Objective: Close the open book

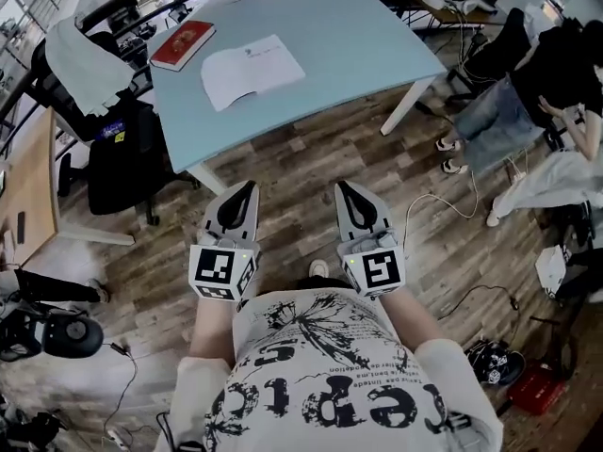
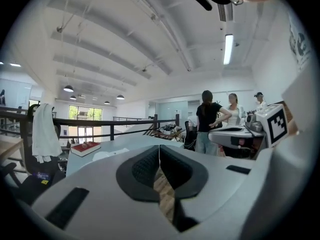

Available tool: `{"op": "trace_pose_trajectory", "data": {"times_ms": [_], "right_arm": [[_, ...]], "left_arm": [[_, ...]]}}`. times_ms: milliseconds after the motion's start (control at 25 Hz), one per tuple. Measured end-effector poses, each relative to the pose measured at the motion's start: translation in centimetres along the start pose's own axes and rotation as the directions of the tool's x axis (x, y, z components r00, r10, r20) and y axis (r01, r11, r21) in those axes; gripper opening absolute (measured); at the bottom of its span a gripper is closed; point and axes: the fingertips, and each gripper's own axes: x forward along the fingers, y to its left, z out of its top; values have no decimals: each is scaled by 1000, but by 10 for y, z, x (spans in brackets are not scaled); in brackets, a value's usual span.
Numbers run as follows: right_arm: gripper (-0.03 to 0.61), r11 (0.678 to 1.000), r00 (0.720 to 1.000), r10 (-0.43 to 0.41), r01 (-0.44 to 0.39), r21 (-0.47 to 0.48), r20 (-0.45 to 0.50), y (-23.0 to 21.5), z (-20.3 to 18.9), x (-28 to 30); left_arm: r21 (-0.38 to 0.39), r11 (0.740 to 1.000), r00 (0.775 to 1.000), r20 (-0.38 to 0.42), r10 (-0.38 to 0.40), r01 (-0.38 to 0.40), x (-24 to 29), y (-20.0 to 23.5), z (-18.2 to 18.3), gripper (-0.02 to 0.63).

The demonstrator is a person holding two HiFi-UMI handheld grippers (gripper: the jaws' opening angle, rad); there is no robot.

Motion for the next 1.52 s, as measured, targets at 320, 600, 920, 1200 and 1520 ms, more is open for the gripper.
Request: {"op": "trace_pose_trajectory", "data": {"times_ms": [320,600,920,1200,1520], "right_arm": [[11,996,995,91,-90,29,-40,-77,-22,53],[11,991,991,124,-122,54,-51,-109,-43,131],[11,981,979,194,-192,43,-57,-145,-46,245],[11,964,962,266,-265,35,-54,-161,-42,352],[11,953,951,302,-300,37,-60,-176,-44,418]], "left_arm": [[-43,994,995,-40,95,-97,72,-3,-5,20],[-53,985,985,-66,158,-161,133,36,-11,20],[-84,969,972,-49,230,-233,216,108,4,20],[-88,953,956,-39,289,-292,280,180,20,20],[-95,931,936,-65,347,-352,319,219,15,20]]}}
